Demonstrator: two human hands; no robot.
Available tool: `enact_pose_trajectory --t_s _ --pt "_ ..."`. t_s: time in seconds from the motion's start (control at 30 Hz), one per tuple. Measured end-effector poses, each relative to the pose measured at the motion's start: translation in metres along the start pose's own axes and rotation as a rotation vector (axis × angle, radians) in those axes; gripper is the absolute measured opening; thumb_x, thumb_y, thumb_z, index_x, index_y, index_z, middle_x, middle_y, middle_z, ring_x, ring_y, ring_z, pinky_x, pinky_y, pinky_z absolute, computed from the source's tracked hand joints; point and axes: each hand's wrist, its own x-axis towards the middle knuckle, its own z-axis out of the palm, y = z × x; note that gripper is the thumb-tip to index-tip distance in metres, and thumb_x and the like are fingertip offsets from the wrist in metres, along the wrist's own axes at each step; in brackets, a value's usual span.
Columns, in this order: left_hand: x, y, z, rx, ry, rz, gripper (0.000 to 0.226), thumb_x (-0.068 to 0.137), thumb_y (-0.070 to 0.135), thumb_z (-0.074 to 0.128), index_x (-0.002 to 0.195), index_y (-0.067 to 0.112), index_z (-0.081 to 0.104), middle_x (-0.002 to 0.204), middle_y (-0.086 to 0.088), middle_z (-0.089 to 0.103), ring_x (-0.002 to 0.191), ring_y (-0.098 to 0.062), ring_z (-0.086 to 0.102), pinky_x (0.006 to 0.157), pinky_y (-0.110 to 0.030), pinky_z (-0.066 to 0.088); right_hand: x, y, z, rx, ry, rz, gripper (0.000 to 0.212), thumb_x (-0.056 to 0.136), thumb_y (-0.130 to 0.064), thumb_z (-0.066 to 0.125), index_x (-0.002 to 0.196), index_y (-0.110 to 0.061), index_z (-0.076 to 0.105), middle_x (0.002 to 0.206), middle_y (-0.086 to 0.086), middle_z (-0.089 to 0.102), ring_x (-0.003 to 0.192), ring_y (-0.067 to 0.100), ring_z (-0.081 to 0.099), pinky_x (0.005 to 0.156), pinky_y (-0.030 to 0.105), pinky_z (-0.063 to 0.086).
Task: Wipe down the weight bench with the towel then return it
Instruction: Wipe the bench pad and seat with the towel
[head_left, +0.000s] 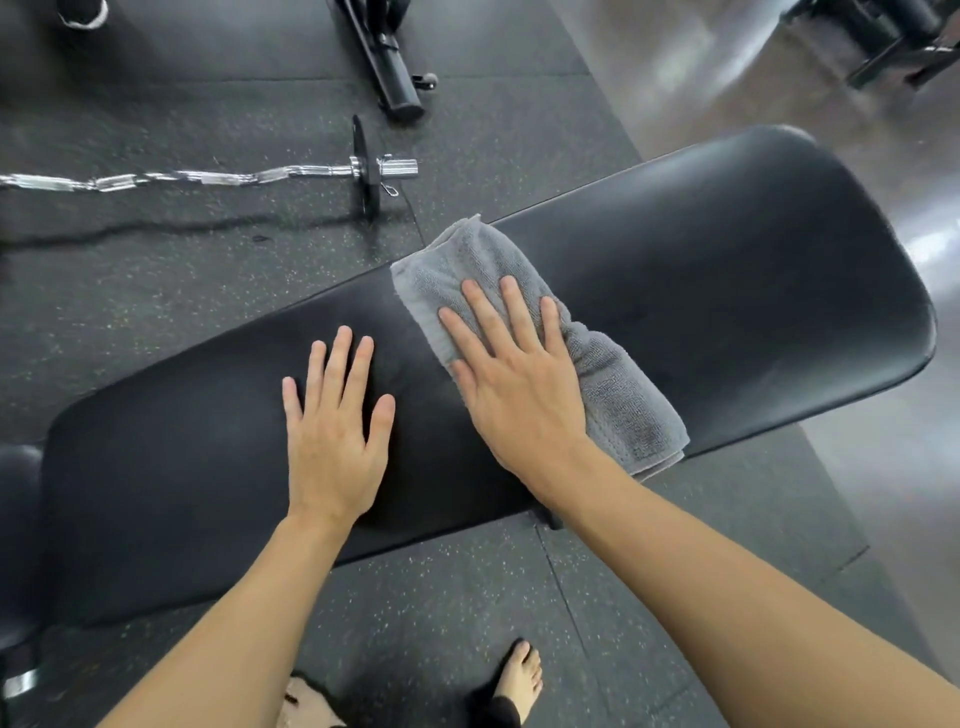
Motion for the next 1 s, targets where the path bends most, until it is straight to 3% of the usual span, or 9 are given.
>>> enact_pose_trajectory --t_s 0.2,0.33,0.57,0.83,1.0 --pt "0.010 0.032 -0.001 -0.040 0.032 -0.043 0.066 0.100 0.039 0.029 0.160 0.011 0.029 0.172 -0.006 0.017 0.160 -0.028 0.009 0.127 -0.057 0.012 0.008 0.055 -0.013 -0.012 0.067 0.123 0.054 0.109 -0.041 0.027 0.162 -0.027 0.029 0.171 0.003 0.023 0.158 0.034 0.017 0.127 0.056 0.011" --pt "0.034 0.067 0.004 -0.061 0.014 0.034 0.068 0.102 0.047 0.028 0.161 0.014 0.027 0.173 -0.003 0.014 0.160 -0.024 0.006 0.128 -0.054 0.010 0.021 0.112 -0.030 -0.037 0.094 0.165 0.053 0.109 -0.040 0.029 0.160 -0.027 0.033 0.170 0.002 0.025 0.158 0.034 0.019 0.126 0.056 0.012" --pt "0.040 0.081 0.014 -0.040 0.074 0.001 0.064 0.104 0.046 0.025 0.161 0.019 0.028 0.171 0.000 0.019 0.160 -0.022 0.011 0.127 -0.055 0.010 0.036 0.199 -0.056 -0.009 0.129 0.315 0.053 0.109 -0.042 0.030 0.161 -0.028 0.031 0.171 0.004 0.023 0.158 0.036 0.017 0.127 0.057 0.010" --pt "0.040 0.083 0.014 -0.046 0.068 -0.008 0.060 0.105 0.038 0.022 0.162 0.020 0.026 0.172 0.002 0.018 0.160 -0.021 0.009 0.128 -0.054 0.008 0.025 0.144 -0.045 0.020 0.090 0.225 0.056 0.109 -0.038 0.025 0.163 -0.021 0.026 0.171 0.011 0.021 0.156 0.041 0.019 0.125 0.055 0.016" --pt "0.038 0.084 0.012 -0.058 0.058 0.001 0.061 0.105 0.036 0.017 0.162 0.018 0.025 0.172 0.003 0.016 0.160 -0.018 0.007 0.128 -0.054 0.006 -0.019 0.064 -0.018 0.071 0.021 -0.069 0.055 0.108 -0.038 0.026 0.161 -0.023 0.030 0.171 0.009 0.021 0.157 0.039 0.017 0.125 0.054 0.014"
